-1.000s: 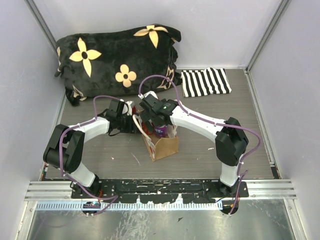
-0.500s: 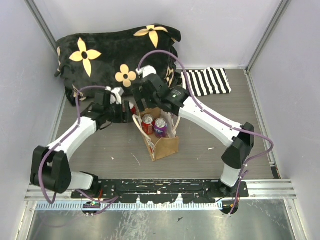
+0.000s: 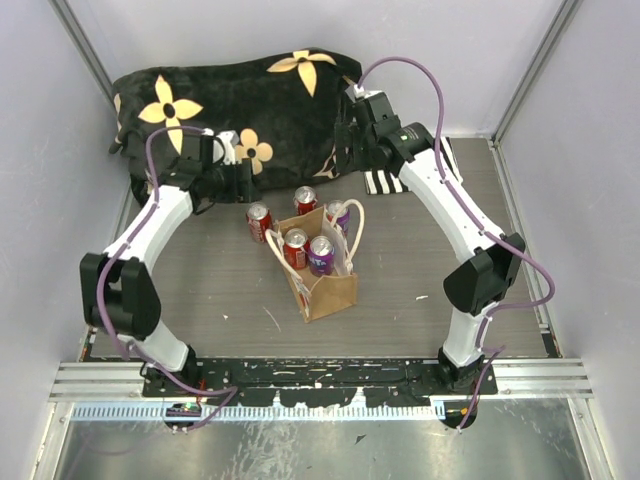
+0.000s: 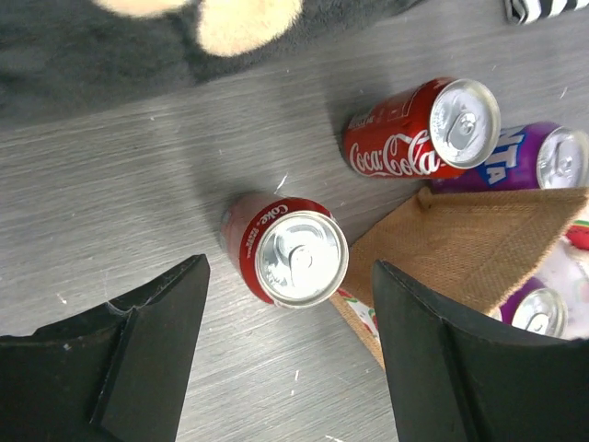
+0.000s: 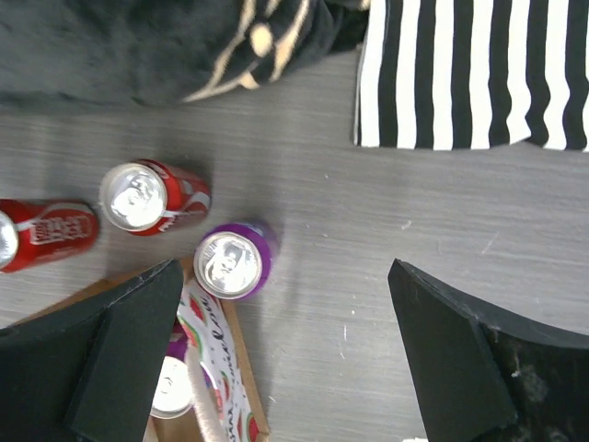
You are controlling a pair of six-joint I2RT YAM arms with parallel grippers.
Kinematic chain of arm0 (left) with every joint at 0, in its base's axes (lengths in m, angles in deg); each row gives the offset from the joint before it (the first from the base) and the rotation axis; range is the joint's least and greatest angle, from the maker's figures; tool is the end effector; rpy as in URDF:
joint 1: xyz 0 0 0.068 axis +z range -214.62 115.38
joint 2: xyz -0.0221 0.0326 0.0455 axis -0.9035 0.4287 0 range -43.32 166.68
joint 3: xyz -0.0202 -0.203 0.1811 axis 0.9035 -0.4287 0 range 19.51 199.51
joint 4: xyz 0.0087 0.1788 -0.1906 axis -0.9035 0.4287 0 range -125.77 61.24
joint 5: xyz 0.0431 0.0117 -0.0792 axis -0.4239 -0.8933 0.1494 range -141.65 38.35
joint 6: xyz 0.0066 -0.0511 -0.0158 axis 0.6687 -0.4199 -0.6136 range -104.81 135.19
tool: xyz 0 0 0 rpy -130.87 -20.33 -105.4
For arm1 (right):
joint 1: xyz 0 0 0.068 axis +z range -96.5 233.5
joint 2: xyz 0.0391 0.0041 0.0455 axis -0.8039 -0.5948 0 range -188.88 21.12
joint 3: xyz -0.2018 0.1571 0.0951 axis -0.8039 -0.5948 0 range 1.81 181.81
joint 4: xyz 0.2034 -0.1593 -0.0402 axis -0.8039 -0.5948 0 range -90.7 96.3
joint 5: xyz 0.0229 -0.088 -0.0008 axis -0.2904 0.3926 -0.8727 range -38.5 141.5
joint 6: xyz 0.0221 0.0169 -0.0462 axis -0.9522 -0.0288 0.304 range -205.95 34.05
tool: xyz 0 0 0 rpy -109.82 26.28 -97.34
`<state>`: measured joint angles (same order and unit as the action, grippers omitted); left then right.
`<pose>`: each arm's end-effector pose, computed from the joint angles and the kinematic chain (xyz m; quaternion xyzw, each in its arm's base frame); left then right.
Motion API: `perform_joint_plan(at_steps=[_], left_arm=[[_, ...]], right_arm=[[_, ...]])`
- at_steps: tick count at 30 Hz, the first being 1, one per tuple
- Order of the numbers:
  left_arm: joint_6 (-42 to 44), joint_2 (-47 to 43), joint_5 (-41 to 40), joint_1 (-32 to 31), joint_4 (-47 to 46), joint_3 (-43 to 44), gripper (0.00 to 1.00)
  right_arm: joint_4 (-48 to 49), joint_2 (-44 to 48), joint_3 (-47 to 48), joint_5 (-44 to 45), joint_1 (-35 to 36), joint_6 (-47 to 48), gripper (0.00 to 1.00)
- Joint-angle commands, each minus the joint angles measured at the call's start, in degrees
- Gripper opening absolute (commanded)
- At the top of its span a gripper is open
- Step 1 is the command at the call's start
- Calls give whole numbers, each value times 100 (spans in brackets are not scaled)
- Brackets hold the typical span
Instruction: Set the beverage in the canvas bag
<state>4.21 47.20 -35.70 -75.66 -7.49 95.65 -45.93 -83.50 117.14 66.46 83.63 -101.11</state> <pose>0.3458 -0.0774 0.3015 0.0562 0.9070 -0.2006 0.3660 0.3483 0.1914 0.4016 -0.0648 0.9034 0.0471 0.4213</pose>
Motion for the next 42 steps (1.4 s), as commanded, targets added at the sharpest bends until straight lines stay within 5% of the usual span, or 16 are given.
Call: perform_joint_plan(at_steps=[1,10,34,42], left_arm=[[726,476,123,-228,785,541,79],[1367,1068,-330,-517,1284,756,82],[1500,1623,-810,-829,953,970,84],[1516,1529,-961,-855,661,844,69]], right_arm=[[-536,2,51,-141,-7,-83,100],[-160,635,-1117,-196,-258,-365,100],[-7,843,-1591,-533,-402,-424,100],[39,838,-1661,-615,-402,-444,100]])
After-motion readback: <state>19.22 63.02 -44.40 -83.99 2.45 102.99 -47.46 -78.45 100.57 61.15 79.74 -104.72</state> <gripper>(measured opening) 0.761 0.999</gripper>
